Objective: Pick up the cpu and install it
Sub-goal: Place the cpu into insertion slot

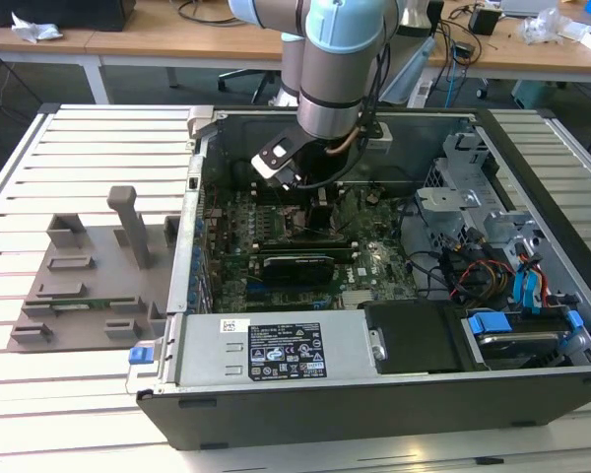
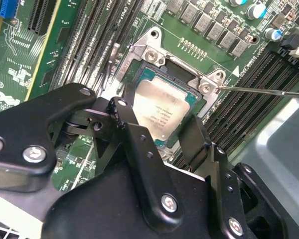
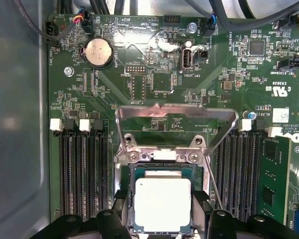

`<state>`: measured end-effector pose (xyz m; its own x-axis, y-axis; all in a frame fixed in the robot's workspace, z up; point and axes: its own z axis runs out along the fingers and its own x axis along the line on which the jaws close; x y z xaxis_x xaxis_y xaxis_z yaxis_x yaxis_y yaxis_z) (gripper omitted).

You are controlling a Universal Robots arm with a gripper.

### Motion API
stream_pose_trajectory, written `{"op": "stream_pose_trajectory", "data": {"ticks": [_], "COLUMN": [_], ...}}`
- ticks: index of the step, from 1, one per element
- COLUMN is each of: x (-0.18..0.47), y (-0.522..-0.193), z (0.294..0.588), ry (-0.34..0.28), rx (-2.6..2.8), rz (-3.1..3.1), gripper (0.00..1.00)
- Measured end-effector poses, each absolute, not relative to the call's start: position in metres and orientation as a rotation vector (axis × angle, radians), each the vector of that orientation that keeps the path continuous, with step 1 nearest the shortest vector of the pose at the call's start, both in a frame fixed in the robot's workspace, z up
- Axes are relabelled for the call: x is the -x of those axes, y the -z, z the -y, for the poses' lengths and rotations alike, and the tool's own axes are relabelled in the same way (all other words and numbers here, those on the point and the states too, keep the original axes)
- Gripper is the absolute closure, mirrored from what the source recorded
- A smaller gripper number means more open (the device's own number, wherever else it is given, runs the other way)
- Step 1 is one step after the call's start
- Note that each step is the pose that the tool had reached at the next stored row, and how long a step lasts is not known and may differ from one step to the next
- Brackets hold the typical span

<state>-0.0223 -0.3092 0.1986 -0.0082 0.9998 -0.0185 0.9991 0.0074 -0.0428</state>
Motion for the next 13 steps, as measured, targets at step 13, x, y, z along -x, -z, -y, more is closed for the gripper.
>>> {"op": "stream_pose_trajectory", "data": {"ticks": [13], "x": [0.023], "y": [-0.213], "z": [0.307], "ry": [-0.07], "rx": [2.201], "rz": [2.218], "gripper": [0.58]}}
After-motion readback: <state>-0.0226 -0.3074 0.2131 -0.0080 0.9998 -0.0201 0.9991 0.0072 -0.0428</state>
